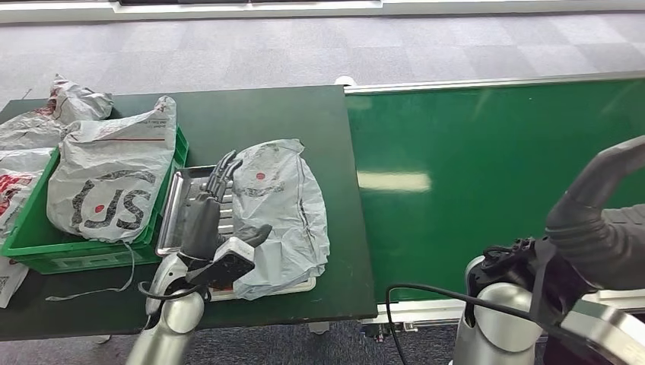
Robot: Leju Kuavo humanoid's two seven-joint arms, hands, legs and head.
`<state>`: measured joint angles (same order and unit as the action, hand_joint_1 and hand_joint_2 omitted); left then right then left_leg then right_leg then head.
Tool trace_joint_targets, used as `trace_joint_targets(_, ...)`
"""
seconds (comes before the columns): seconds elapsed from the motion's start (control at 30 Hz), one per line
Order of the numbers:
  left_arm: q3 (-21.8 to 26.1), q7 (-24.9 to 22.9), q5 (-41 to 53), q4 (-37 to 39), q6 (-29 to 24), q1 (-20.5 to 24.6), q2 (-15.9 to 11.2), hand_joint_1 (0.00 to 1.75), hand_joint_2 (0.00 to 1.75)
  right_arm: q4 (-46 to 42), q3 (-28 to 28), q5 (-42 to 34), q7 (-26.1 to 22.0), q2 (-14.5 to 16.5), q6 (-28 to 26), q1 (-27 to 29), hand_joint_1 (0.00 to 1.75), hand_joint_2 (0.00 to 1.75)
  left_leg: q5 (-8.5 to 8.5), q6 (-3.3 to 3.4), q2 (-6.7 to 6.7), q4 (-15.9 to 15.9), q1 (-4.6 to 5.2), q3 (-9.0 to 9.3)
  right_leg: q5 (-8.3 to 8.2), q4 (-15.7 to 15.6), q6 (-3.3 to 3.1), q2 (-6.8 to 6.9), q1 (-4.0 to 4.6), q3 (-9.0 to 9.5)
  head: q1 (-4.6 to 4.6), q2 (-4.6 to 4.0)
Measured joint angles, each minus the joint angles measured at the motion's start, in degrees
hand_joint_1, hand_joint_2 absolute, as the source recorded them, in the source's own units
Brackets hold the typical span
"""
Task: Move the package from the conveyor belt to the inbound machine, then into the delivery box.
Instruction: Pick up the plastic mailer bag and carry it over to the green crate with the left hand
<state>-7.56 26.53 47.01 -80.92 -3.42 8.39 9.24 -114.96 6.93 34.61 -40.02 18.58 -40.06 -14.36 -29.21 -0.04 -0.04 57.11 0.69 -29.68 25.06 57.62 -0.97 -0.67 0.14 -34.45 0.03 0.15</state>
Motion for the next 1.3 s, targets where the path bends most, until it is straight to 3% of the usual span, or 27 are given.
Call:
trace_joint_targets(0.4, -4.7, -5.1, 8.3, 12.4, 1.0, 5.0, -3.2, 0.00, 1.75, 2.0, -0.1, -1.7, 0.0, -0.3, 0.1, 1.2, 0.00, 1.75, 0.00, 0.00, 0.05, 0.0, 0.01, -0.03, 0.00, 0.0, -0.01, -0.06, -0.02, -0.02, 0.01, 0.00)
trace_joint_targets(0.8, -9.6, -14.9, 22.9, 19.0, -0.9, 8.9, -5.2, 0.02, 1.75, 3.2, -0.1, -2.9, 0.0, -0.5, 0.1, 1.8, 0.00, 1.75, 0.00, 0.00, -0.03, 0.0, 0.01, 0.10, 0.00, 0.0, 0.00, 0.04, -0.03, 0.18, 0.01, 0.00)
trace_joint_targets(0.83, -10.1, -16.0, 24.6, 19.4, -1.1, 9.1, -5.4, 0.15, 1.75, 3.3, -0.1, -3.1, 0.0, -0.5, 0.1, 1.9, 0.00, 1.75, 0.00, 0.01, -0.05, 0.0, 0.01, 0.12, 0.02, 0.0, 0.01, 0.08, -0.03, 0.26, 0.01, 0.00)
trace_joint_targets(0.93, -11.6, -18.0, 28.0, 20.5, -1.8, 9.5, -5.6, 1.44, 1.75, 3.4, -0.2, -3.3, 0.0, -0.6, 0.1, 2.5, 0.00, 1.75, -0.09, 0.10, -0.11, -0.1, 0.03, 0.08, 0.22, -0.1, 0.12, 0.20, -0.05, 0.61, 0.01, 0.00)
trace_joint_targets(0.97, -11.9, -18.3, 28.5, 20.9, -2.1, 9.6, -5.7, 1.75, 1.75, 3.4, -0.2, -3.3, 0.0, -0.6, 0.1, 2.5, 0.00, 1.75, -0.14, 0.14, -0.11, -0.1, 0.04, 0.10, 0.34, -0.1, 0.15, 0.21, -0.06, 0.71, 0.01, 0.00)
trace_joint_targets(1.3, -13.0, -19.0, 29.4, 21.8, -3.2, 9.0, -6.0, 1.75, 1.75, 3.7, -0.6, -3.4, 0.0, -0.8, 0.1, 3.3, 0.00, 1.75, 0.22, 0.02, -0.06, -0.1, 0.03, 0.22, -0.18, -0.1, 0.02, 0.17, -0.04, 0.80, 0.02, 0.00)
